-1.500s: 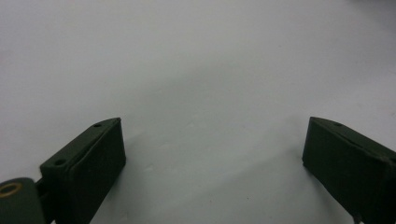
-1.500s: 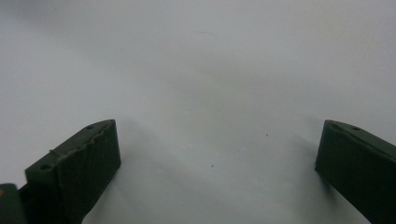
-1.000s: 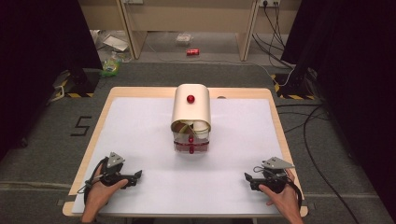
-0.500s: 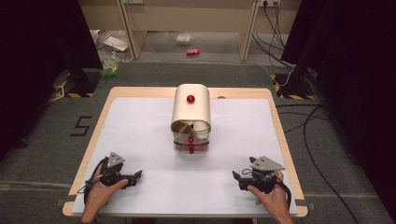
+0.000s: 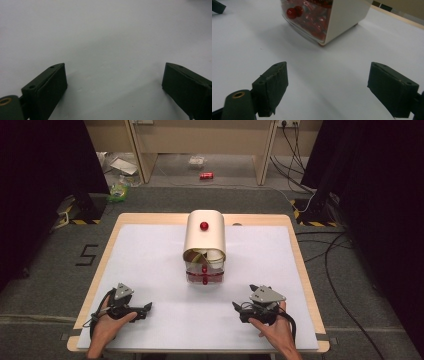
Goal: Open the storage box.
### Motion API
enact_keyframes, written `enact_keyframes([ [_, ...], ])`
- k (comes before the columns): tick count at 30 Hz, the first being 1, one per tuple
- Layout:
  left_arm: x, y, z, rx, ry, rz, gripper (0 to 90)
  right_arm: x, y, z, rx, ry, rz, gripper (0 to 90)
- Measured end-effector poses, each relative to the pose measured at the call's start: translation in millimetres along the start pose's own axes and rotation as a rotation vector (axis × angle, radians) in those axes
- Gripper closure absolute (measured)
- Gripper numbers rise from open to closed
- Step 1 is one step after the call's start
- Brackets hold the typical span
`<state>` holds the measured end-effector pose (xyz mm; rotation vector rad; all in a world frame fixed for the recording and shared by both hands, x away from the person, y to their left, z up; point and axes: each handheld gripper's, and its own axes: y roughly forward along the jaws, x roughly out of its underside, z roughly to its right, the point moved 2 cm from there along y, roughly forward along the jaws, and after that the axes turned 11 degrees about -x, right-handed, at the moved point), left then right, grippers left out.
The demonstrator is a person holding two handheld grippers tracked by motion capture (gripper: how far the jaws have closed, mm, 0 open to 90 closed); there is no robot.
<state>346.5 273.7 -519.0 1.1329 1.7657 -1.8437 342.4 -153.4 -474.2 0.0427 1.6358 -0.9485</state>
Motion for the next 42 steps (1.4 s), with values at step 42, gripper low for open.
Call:
enact_keyframes([
  [42,0.0,0.0,-0.2,0.002,-0.002,0.0,5.1,-52.9,65.7,-48.7,-0.056,-0.435,0.061,21.1],
])
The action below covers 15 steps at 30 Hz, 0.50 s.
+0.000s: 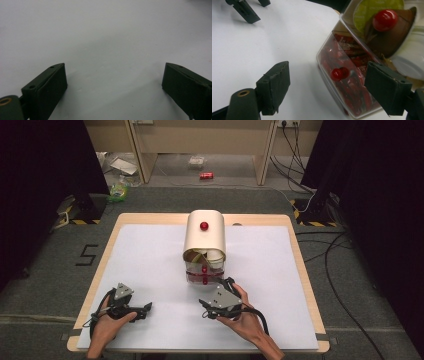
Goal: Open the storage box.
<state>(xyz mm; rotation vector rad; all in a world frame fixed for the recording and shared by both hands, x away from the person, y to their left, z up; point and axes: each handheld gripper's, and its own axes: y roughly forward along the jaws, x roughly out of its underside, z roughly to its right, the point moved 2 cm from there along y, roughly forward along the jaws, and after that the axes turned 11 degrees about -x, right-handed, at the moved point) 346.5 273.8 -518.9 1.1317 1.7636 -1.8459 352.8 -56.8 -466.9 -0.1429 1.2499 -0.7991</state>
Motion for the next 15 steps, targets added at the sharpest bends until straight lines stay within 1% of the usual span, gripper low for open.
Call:
enact_keyframes([
  [2,0.0,0.0,-0.1,0.0,0.0,0.0,5.1,-1.6,3.7,-0.5,0.007,-0.027,-0.01,21.2],
  [3,0.0,0.0,-0.1,0.0,0.0,0.0,5.1,-1.6,3.7,-0.5,0.007,-0.027,-0.01,21.2],
  [4,0.0,0.1,0.0,0.001,0.0,0.0,5.1,-2.0,5.7,-0.9,0.014,-0.039,-0.017,21.3],
  [6,0.0,0.0,0.0,0.0,0.0,0.0,5.1,-2.2,9.4,-1.8,0.036,-0.072,-0.039,21.3],
  [7,0.0,0.0,0.0,0.001,0.0,0.0,5.1,-1.6,13.2,-2.8,0.043,-0.096,-0.059,21.4],
  [8,0.0,0.0,0.0,0.001,0.0,0.0,5.2,-1.6,13.2,-2.8,0.043,-0.096,-0.059,21.4],
  [9,0.0,0.0,-0.1,0.001,0.0,0.0,5.1,-1.2,16.8,-4.1,0.047,-0.121,-0.073,21.5],
  [10,0.0,0.0,-0.1,0.001,0.0,0.0,5.2,-1.2,16.8,-4.1,0.047,-0.121,-0.073,21.5],
  [11,0.0,0.0,-0.1,0.001,0.0,0.0,5.2,-1.8,19.8,-4.9,0.058,-0.15,-0.085,21.4],
  [12,0.0,0.0,-0.1,0.001,0.0,0.0,5.2,-1.8,19.8,-4.9,0.058,-0.15,-0.085,21.4],
  [13,0.0,0.0,-0.1,0.001,0.0,0.0,5.2,-2.9,22.2,-5.2,0.068,-0.169,-0.09,21.4],
  [15,0.0,0.0,-0.1,0.0,0.0,0.0,5.2,-3.0,23.1,-5.4,0.073,-0.173,-0.093,21.4],
])
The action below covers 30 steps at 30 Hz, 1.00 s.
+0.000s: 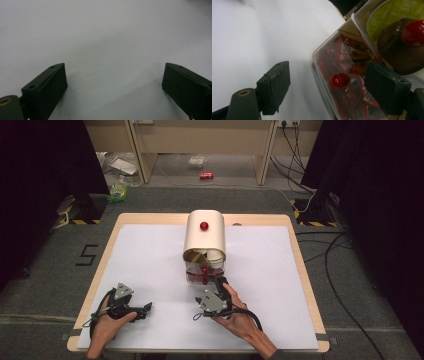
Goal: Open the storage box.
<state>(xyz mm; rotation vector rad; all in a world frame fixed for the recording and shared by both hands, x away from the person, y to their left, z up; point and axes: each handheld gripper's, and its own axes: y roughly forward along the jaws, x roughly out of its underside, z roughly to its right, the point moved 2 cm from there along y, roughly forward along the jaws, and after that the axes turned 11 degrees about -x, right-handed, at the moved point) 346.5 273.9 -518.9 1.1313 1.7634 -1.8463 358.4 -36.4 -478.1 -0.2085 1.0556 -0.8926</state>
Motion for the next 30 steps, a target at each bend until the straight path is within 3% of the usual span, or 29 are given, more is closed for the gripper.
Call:
enact_keyframes([
  [15,0.0,0.0,0.0,0.0,0.001,0.0,5.1,3.6,13.7,-0.7,0.042,-0.103,-0.05,20.5],
  [23,0.0,0.0,0.0,0.0,0.0,0.0,5.1,3.0,10.2,1.6,0.008,-0.054,-0.023,22.1],
  [30,0.1,0.0,0.1,0.0,0.001,0.0,5.1,0.2,-1.8,0.8,-0.065,0.019,0.014,24.7],
])
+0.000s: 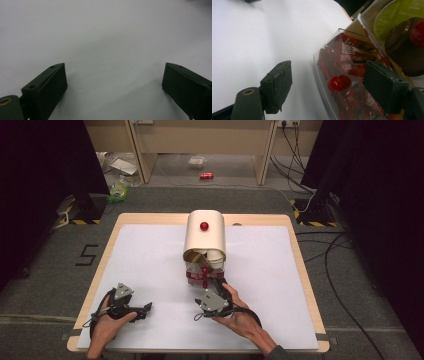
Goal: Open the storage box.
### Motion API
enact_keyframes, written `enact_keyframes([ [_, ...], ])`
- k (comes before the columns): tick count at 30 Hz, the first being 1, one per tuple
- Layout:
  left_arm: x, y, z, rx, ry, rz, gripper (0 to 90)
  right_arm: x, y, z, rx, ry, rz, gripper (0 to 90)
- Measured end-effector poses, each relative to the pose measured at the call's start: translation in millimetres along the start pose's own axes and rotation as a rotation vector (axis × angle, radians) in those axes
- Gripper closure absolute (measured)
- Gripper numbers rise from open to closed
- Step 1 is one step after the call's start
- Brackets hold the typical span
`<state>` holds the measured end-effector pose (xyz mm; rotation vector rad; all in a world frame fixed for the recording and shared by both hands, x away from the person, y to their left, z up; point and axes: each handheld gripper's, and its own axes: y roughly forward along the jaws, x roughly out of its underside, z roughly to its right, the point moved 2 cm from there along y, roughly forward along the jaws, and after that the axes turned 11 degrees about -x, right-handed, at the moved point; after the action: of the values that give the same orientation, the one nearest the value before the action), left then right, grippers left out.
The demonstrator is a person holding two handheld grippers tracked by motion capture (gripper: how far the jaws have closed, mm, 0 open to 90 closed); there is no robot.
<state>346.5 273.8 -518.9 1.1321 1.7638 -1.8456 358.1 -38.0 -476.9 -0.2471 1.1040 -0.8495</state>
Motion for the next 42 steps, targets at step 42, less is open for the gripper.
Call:
enact_keyframes([
  [42,0.0,0.0,0.0,0.0,0.0,0.0,5.1,2.7,-32.2,-13.0,-0.344,0.256,0.084,34.5],
])
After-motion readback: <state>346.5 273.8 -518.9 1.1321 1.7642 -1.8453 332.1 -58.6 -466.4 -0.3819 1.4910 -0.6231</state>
